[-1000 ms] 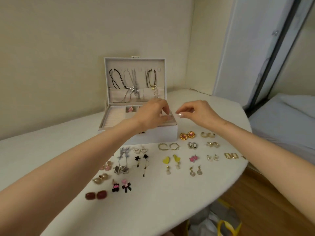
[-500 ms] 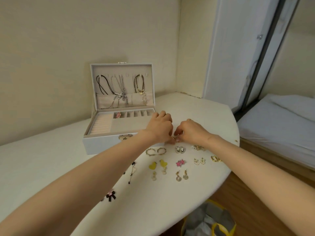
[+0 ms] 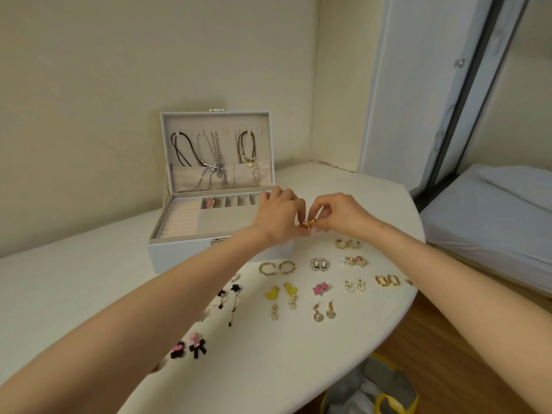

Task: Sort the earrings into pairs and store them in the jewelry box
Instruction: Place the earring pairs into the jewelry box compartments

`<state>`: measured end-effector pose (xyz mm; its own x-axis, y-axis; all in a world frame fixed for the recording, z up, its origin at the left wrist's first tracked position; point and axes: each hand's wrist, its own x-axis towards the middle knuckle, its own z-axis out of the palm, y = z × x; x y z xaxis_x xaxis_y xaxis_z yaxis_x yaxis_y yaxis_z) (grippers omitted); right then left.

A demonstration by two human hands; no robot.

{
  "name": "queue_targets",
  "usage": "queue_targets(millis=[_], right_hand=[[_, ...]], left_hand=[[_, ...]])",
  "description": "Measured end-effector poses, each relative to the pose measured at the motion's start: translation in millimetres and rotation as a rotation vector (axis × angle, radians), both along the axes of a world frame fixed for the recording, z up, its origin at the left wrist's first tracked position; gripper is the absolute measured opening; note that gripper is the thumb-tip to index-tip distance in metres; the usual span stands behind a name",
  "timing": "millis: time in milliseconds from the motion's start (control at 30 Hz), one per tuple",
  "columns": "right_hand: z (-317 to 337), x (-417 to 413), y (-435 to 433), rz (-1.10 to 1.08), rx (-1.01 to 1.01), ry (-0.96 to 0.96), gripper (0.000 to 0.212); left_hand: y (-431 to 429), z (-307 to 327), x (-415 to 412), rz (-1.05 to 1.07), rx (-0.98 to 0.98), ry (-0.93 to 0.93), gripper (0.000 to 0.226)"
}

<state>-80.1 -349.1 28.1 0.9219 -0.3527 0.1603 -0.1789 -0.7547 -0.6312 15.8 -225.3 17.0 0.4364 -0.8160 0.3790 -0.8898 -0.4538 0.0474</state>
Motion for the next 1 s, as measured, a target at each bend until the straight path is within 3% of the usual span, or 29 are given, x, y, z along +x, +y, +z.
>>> queue_targets(millis=[133, 267, 400, 833, 1000], right_hand=[[19, 5, -6, -0.025, 0.221, -0.177, 0.018], [24, 18, -9, -0.037, 0.292, -0.272, 0.017], [16, 30, -6, -0.001, 0.294, -0.236, 0.018], [5, 56, -6, 0.019, 0.345, -0.318, 0.017], [2, 69, -3, -0.017, 0.339, -0.296, 0.020]], left_hand=[[5, 21, 11, 0.039, -0.224, 0.135, 0.029], [14, 39, 41, 0.157, -0.366, 0.286, 0.023], [17, 37, 69, 0.333, -0.225, 0.176, 0.027], [-17, 26, 100, 0.368, 0.164, -0.028, 0.023], [-28, 21, 100, 0.439, 0.183, -0.071, 0.032]])
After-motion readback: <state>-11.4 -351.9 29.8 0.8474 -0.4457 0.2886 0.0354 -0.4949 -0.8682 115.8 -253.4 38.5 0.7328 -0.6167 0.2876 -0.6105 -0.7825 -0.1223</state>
